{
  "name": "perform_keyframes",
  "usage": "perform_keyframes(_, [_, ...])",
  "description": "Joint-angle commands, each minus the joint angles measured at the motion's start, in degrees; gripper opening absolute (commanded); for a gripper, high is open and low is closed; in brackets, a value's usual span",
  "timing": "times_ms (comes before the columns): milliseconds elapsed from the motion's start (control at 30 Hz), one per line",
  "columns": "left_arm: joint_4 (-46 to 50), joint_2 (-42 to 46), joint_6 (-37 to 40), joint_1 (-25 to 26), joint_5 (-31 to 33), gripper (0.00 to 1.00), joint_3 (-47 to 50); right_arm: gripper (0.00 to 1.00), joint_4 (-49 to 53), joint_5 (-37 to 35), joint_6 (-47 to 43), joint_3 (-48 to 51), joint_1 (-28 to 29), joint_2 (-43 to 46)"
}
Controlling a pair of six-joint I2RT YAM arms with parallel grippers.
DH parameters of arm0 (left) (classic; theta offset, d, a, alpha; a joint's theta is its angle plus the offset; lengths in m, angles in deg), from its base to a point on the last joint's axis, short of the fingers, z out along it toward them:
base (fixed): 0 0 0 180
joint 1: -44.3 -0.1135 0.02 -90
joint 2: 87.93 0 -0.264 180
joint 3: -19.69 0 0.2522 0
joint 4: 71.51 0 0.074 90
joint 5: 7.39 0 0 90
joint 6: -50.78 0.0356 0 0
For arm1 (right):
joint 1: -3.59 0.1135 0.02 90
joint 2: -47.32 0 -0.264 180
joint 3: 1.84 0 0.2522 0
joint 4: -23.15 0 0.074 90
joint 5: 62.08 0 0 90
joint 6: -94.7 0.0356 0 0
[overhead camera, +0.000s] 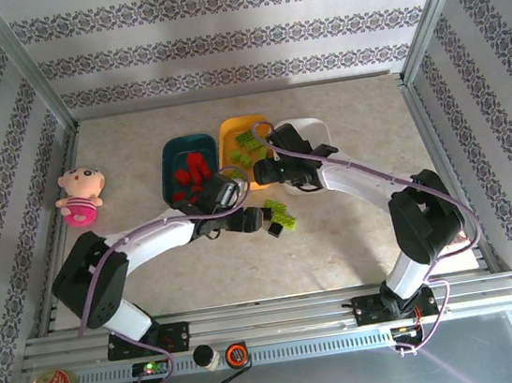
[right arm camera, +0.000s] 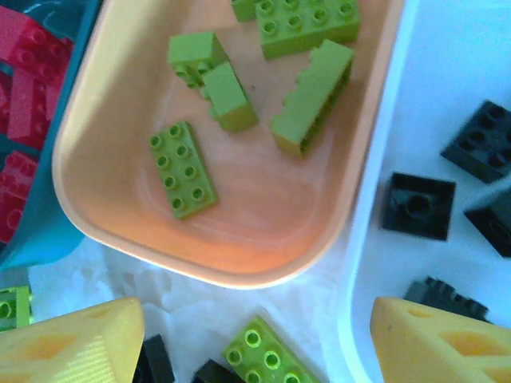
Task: Sort the legos into containers by color
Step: Pick up the lego from the center of the table.
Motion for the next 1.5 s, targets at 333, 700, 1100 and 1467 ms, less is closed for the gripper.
perform_keyframes(333, [3.03,-11.0,3.97,0.78,5.35,0.69,-7.85,0.76,-2.8,-0.63,1.5,6.46,-1.36,7.46])
perform_keyframes(700, [1.92,-12.34,3.52,0.84,4.31,0.43,-7.53,0.76,-3.1,-0.81,1.7,6.81,-2.02,8.56])
perform_keyframes(1100, [2.35,-6.69,2.09,0.84,0.23,0.34,-15.92,0.76,-4.62,-4.55,4.36,15.23,-4.83,17.78])
perform_keyframes(1467, [3.02,-30.34,0.65,0.77,-7.15,0.33,-47.33,0.77,-4.6,-9.35,6.37,28.74,-7.31,35.69])
